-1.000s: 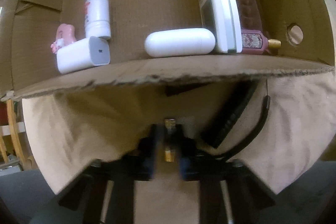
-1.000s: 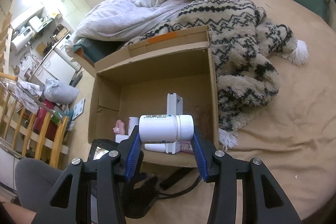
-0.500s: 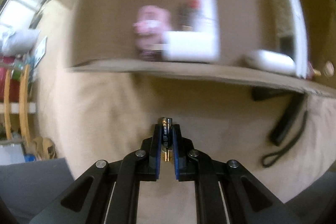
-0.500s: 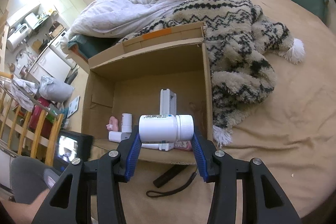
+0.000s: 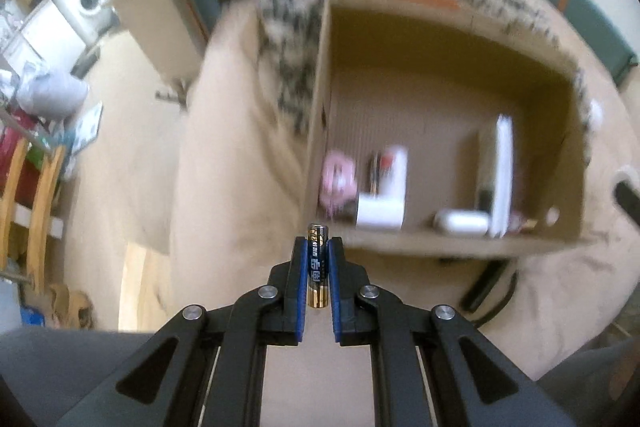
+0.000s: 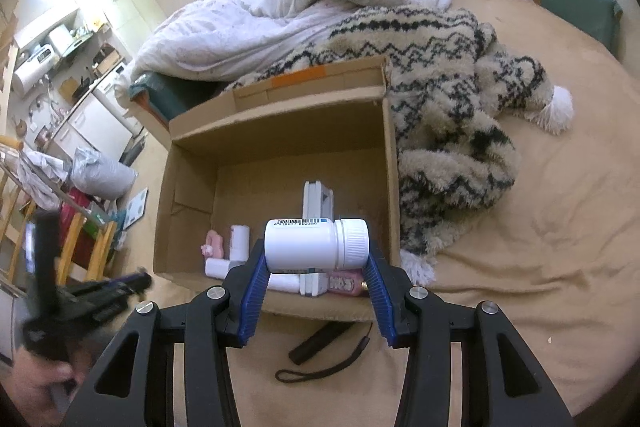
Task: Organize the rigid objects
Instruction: 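Carry the pill bottle and battery into the box and open both grippers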
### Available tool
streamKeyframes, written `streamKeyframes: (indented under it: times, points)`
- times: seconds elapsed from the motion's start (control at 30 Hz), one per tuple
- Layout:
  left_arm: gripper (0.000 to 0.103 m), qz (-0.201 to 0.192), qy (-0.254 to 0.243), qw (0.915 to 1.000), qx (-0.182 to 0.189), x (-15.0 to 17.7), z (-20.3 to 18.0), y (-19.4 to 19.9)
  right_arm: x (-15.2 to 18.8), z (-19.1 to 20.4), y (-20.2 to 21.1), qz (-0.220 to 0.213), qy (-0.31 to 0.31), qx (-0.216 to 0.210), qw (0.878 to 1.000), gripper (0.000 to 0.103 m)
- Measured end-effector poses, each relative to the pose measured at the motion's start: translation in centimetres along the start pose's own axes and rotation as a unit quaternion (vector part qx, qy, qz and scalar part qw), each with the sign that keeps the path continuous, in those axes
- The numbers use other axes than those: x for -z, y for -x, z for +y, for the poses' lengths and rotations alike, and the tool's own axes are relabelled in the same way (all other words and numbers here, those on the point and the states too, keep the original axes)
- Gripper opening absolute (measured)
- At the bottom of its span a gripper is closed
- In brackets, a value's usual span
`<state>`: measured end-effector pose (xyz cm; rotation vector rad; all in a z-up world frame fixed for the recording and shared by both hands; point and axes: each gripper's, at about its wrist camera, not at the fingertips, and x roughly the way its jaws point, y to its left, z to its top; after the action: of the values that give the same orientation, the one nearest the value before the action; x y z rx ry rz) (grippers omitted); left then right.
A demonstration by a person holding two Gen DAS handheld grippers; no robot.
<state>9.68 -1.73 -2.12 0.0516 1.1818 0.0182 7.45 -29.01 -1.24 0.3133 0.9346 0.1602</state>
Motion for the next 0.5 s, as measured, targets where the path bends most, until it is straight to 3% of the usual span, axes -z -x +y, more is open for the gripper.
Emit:
streamKeyframes:
  times: [0.23, 0.5]
  points:
    - [0.009, -0.082, -0.008, 0.9966, -0.003, -4.0, -0.9, 3.7, -1.5, 0.5, -0.4, -0.014, 0.019, 0.002, 1.0, 0.049]
    - [0.009, -0.089, -0.029, 0.9956, -0.007, -7.1, -2.7, 1.5, -3.4, 1.4, -3.2, -0.007, 0.047, 0.011, 0.999, 0.049]
